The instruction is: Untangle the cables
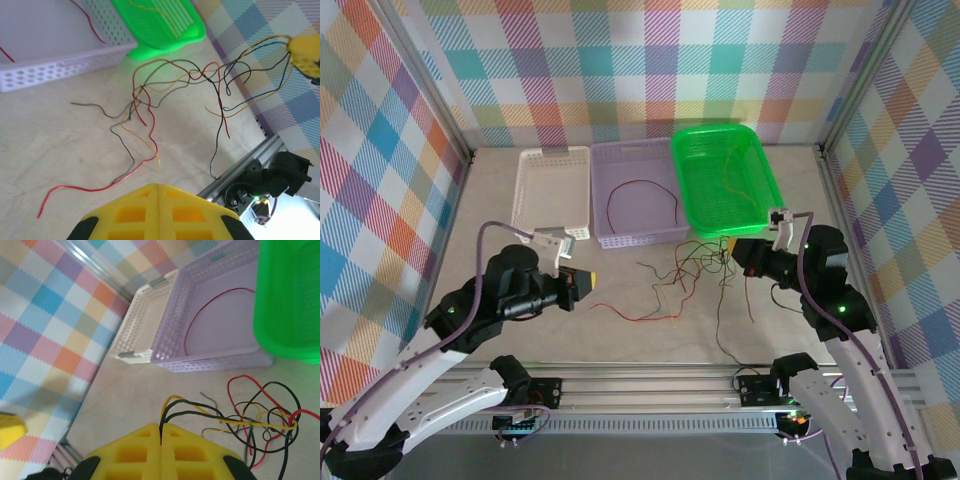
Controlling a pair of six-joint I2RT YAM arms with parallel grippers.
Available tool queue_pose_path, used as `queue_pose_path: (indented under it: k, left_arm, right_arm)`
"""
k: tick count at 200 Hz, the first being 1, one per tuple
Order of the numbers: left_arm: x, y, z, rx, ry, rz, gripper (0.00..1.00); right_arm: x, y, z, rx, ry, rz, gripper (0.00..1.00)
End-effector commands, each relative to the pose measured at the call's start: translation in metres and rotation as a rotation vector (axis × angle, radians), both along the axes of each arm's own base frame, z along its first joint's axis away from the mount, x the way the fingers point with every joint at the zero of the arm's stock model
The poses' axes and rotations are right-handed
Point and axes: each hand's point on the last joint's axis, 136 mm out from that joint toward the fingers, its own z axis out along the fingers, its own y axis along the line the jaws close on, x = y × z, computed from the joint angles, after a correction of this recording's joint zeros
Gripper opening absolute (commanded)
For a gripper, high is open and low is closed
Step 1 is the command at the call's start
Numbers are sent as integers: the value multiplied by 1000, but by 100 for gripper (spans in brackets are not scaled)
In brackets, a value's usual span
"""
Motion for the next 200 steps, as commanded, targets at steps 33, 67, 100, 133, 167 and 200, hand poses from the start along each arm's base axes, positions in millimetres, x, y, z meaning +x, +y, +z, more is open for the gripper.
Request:
queue_pose_path:
  k: [33, 67, 100, 133, 167, 200]
  left_arm:
    - [10, -57, -33, -89, 137, -131, 17]
    - [9, -72, -64, 7, 178, -156, 28]
    - [4, -83, -94, 120, 193, -189, 36]
    - [-2, -99, -115, 199, 199, -227, 43]
    - [-6, -117, -131, 324, 170, -268, 46]
    - [-4, -134, -145, 386, 166, -299, 47]
  right_arm:
    - [-14, 3, 51, -24, -130, 64, 0]
    - [-16, -2, 82, -27, -203, 38, 0]
    - [-24, -3, 135, -22, -285, 42, 0]
    - [-26, -10, 179, -39, -353, 7, 0]
    - [-25, -24, 218, -73, -403, -77, 0]
    - [-23, -39, 244, -100, -432, -172, 0]
